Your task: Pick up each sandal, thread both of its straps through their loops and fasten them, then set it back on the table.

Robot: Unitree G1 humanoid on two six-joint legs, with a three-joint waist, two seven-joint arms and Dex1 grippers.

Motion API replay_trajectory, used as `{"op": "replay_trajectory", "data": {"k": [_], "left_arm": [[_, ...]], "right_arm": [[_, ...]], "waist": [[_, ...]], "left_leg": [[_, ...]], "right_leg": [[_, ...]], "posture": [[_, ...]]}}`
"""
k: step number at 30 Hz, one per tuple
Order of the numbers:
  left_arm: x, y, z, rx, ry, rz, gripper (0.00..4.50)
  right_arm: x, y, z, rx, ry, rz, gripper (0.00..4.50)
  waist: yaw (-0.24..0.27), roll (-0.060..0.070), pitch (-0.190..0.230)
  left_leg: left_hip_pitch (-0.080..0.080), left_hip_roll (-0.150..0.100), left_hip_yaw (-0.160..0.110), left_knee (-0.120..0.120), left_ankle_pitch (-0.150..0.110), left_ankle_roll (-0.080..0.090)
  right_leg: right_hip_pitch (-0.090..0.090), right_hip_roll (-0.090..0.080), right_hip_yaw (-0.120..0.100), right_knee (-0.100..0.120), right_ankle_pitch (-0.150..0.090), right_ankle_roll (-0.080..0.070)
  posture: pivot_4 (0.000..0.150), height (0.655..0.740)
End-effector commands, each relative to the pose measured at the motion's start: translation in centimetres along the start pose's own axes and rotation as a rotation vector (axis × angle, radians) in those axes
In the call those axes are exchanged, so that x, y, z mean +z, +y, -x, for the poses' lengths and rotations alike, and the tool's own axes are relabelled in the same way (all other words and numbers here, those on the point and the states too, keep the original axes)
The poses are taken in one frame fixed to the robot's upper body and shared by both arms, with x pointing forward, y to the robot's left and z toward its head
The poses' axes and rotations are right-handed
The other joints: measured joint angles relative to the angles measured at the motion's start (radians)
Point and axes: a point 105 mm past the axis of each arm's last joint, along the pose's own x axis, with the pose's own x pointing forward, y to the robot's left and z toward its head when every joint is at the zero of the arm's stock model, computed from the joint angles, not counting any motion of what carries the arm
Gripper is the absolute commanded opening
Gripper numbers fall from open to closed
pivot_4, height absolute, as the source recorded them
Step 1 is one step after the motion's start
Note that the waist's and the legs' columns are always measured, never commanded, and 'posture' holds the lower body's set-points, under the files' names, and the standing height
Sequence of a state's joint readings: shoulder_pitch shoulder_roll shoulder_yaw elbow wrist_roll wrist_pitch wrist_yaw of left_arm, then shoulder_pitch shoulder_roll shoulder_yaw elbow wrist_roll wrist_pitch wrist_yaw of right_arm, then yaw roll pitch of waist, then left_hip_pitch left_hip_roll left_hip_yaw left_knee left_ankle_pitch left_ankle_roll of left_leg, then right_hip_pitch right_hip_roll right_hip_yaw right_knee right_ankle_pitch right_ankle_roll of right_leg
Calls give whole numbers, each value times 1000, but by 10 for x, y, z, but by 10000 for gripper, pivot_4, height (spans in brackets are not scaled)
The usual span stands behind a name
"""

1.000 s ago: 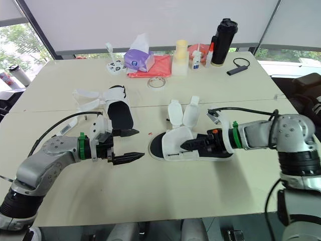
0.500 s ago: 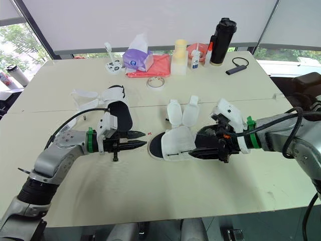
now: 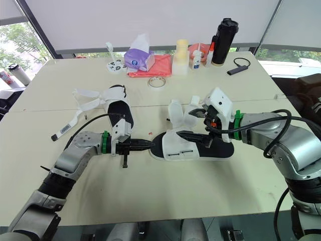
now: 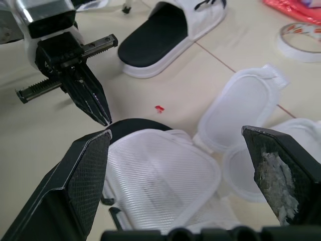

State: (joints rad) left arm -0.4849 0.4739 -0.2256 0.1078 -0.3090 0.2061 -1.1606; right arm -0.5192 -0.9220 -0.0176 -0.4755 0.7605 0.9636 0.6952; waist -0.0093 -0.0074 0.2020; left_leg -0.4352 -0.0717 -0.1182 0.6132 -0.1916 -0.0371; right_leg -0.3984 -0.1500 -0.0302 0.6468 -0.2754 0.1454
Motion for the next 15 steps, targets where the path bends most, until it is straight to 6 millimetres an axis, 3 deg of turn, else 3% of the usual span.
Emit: {"op": "replay_trajectory", "data": {"k": [1,10,15], "left_arm": [[6,0,-8,-9,-21,-37,556],[9,-4,-26,-51,-37,-37,556],[1,-3,-37,-59,11,-54,556]], "right_arm": [[13,-2,6,-34,-43,44,45000],[15,-5,5,-56,-57,40,45000],[25,-17,4,-120,-103,31,45000]], "waist": [[0,0,0],[-2,0,0],[-1,0,0]], "left_leg": [[0,0,0,0,0,0],[0,0,0,1,0,0],[0,0,0,1,0,0]], "right_leg": [[0,0,0,0,0,0],[0,0,0,0,0,1],[0,0,0,1,1,1]], "posture": [[1500,7400],[1500,7400],[1500,7400]]}}
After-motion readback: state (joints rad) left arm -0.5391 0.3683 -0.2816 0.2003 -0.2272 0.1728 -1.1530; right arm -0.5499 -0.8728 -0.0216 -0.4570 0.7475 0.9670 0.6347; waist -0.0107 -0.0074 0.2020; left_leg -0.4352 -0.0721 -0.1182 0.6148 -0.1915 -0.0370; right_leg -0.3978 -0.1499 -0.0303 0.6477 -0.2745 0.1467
